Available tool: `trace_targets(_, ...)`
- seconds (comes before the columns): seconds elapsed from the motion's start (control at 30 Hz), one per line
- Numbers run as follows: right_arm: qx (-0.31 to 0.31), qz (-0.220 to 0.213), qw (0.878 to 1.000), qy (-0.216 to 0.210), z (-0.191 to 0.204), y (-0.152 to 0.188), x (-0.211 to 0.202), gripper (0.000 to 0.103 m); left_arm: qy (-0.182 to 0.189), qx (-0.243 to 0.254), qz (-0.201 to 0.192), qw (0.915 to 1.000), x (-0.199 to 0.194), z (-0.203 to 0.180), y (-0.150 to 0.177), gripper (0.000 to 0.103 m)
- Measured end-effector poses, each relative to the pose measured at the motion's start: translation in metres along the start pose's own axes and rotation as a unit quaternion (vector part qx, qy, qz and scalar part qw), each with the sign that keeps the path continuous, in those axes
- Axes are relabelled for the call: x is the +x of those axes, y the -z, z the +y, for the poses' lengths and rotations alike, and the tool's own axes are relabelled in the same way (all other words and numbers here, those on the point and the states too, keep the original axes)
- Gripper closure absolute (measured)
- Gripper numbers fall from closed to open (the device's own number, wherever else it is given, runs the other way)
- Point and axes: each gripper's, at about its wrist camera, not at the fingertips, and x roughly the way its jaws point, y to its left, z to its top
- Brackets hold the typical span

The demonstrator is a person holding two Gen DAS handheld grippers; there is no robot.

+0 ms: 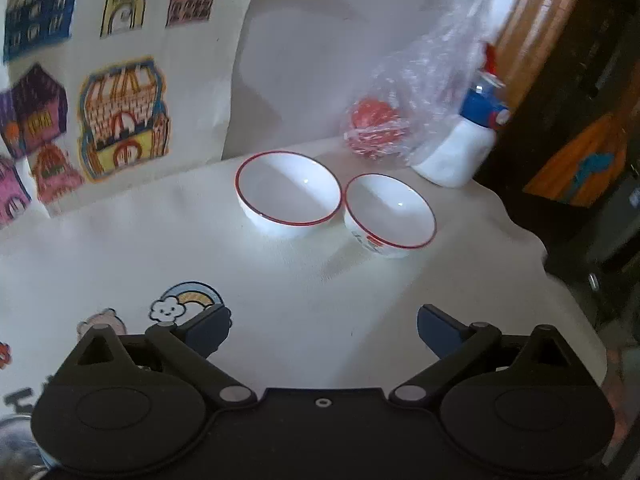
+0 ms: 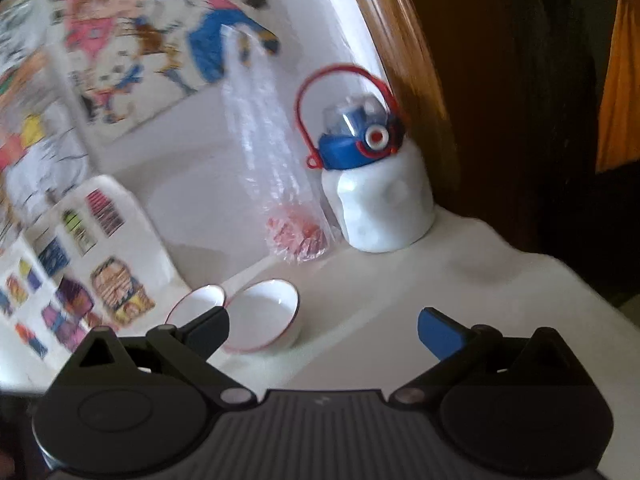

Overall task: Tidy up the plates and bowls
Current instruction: 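Move both tools toward the white red-rimmed bowls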

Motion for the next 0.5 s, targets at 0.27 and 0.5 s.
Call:
trace_targets(0.27,0.034,0.033,0.993,-0.106,-0.022,-0.014,0.056,0.001,0.013,-0.098,-0.005,0.9951,0.020,0.007,-0.004,0.006)
trace_targets(0.5,0.072,0.033,0.990,-0.114,-0.034,-0.007,0.070,0.004,0.027,-0.152,-0.027,0.9876,0.030,0.008,-0.009,0.005)
